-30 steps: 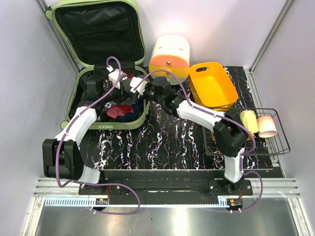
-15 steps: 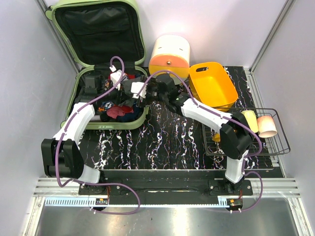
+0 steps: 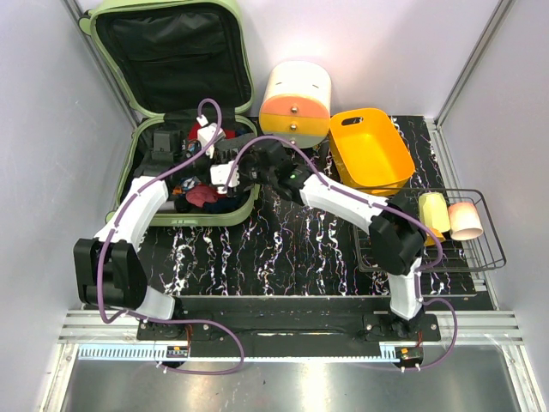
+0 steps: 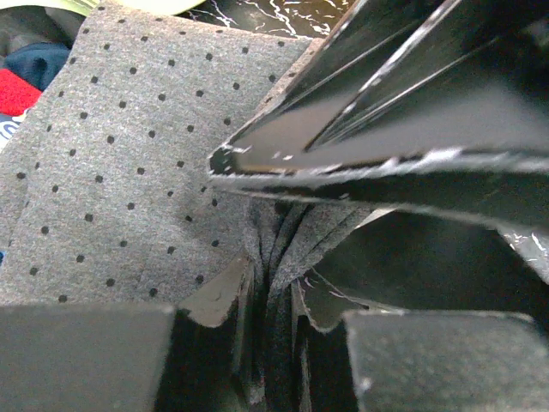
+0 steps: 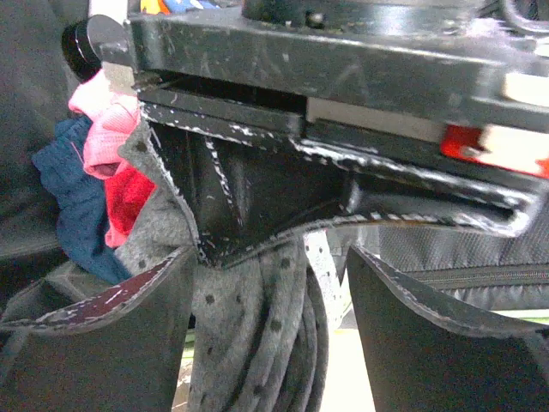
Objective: Open, take out, and arrange the luggage
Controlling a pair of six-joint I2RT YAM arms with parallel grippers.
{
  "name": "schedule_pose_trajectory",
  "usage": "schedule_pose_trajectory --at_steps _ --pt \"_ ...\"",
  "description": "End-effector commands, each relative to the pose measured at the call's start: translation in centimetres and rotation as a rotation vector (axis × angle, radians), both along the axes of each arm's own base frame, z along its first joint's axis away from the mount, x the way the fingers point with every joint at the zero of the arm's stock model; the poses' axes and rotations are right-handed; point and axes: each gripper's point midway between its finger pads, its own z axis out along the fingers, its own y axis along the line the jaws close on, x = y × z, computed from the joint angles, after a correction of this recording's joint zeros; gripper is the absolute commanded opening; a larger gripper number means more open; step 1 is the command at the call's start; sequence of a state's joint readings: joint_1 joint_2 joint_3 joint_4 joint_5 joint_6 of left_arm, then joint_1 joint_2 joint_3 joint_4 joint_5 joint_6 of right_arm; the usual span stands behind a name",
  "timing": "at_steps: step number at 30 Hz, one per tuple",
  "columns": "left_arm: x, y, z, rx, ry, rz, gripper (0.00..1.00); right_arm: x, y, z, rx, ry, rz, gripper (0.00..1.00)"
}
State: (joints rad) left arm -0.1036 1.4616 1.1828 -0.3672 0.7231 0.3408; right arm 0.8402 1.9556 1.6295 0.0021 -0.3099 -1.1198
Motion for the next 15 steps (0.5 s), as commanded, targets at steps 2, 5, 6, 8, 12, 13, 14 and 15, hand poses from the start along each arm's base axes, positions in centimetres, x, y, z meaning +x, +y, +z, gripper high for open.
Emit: schedule_pose_trajectory --at_steps 2,5,6,8,12,13,14,15 --pt "0.3 -1.6 3.3 -0.045 -0.071 -0.068 0.0 1.8 0.7 1.6 -0.047 -0.122 -0.052 0.69" --pt "0.2 -1.7 3.3 -0.044 -0.066 -0.066 0.0 2.3 0.4 0.8 -0.082 -0.123 -0.074 0.59" --pt "0.2 -1.6 3.3 -0.048 -0.057 -0.062 0.0 2.3 0.3 0.6 -0.092 -0.12 -0.075 0.55" --pt "0.1 -1.7 3.7 -0.053 -0.051 -0.066 0.0 2.3 0.0 0.3 -0.102 -0.116 -0.081 0.39" --pt "0.1 -1.7 4.3 -0.055 -0.054 -0.063 0.09 2.0 -0.8 0.7 -0.09 -0.099 -0.095 0.03" --pt "0.1 -1.6 4.4 -0.051 -0.049 -0.056 0.18 2.0 -0.9 0.9 -0.077 -0.086 -0.105 0.0" --pt "0.1 -1.4 4.6 -0.052 -0.047 -0.053 0.28 2.3 -1.3 1.0 -0.071 -0.081 -0.117 0.0" --pt "0.2 -1.1 5.0 -0.06 -0.046 -0.038 0.36 2.4 -1.6 2.0 -0.049 -0.088 -0.124 0.0"
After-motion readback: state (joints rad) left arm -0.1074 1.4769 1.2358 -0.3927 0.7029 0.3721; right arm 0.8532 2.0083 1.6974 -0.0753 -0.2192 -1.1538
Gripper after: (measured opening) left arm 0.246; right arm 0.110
